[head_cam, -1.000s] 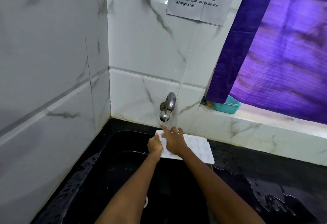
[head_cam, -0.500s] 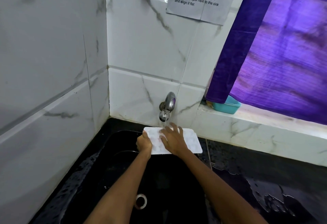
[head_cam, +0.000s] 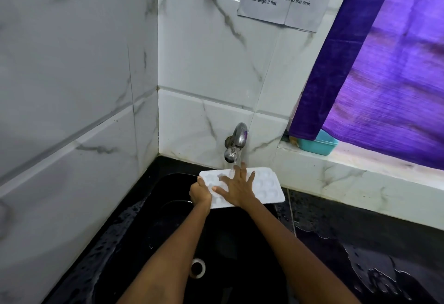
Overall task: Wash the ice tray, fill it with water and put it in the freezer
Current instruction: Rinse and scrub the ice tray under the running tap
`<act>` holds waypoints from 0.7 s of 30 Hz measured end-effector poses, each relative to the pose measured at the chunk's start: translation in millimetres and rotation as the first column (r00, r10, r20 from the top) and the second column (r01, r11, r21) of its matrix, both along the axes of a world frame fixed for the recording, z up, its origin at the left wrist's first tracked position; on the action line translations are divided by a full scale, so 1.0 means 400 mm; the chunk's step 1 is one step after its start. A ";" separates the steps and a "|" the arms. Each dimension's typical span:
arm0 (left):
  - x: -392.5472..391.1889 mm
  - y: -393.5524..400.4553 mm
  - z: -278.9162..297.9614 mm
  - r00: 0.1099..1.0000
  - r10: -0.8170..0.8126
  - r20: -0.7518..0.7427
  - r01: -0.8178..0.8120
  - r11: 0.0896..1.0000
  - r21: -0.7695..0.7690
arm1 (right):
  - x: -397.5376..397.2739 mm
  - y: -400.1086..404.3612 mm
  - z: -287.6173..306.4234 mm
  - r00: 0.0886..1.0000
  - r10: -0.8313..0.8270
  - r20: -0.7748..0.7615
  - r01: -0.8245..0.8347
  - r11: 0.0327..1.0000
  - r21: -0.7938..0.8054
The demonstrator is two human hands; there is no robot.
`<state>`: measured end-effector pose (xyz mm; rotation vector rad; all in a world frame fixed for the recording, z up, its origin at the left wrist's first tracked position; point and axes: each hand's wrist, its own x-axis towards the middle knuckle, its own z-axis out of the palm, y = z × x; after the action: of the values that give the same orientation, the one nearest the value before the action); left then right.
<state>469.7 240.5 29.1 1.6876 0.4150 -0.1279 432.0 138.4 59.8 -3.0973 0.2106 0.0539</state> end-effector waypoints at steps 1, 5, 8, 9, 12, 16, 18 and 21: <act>0.002 0.010 0.001 1.000 -0.018 0.005 0.018 1.000 0.025 | -0.002 -0.009 0.001 1.000 0.011 0.012 -0.011 1.000 -0.007; 0.004 0.021 -0.001 0.998 -0.053 0.038 0.051 0.997 0.054 | -0.005 -0.011 -0.014 0.998 0.038 0.058 -0.031 0.993 -0.118; 0.006 0.035 -0.006 0.999 -0.038 0.014 0.037 0.997 0.073 | -0.004 -0.009 -0.016 0.999 -0.006 -0.039 0.010 0.995 0.101; 0.002 0.039 -0.008 0.999 -0.054 -0.001 0.054 0.996 0.078 | -0.002 -0.013 -0.012 0.999 -0.003 -0.035 0.006 0.996 0.085; -0.011 0.032 -0.009 0.995 -0.094 -0.038 0.095 0.995 0.030 | 0.003 -0.007 -0.012 1.000 -0.005 0.027 0.006 0.999 -0.032; -0.003 0.036 -0.012 0.995 -0.069 -0.067 0.065 0.996 -0.069 | 0.002 -0.015 -0.007 0.997 0.039 -0.062 -0.031 0.992 0.125; -0.002 0.048 -0.018 0.990 -0.133 -0.036 0.132 0.991 -0.036 | -0.002 -0.035 0.007 0.995 0.089 -0.033 -0.084 0.988 0.131; -0.005 0.061 -0.026 0.989 -0.144 -0.044 0.147 0.987 0.063 | -0.010 -0.048 0.018 0.970 0.006 0.244 -0.074 0.959 0.272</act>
<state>467.7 264.9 18.5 1.7831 0.3277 -0.2572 428.2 119.3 67.1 -2.7917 0.1182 -0.2679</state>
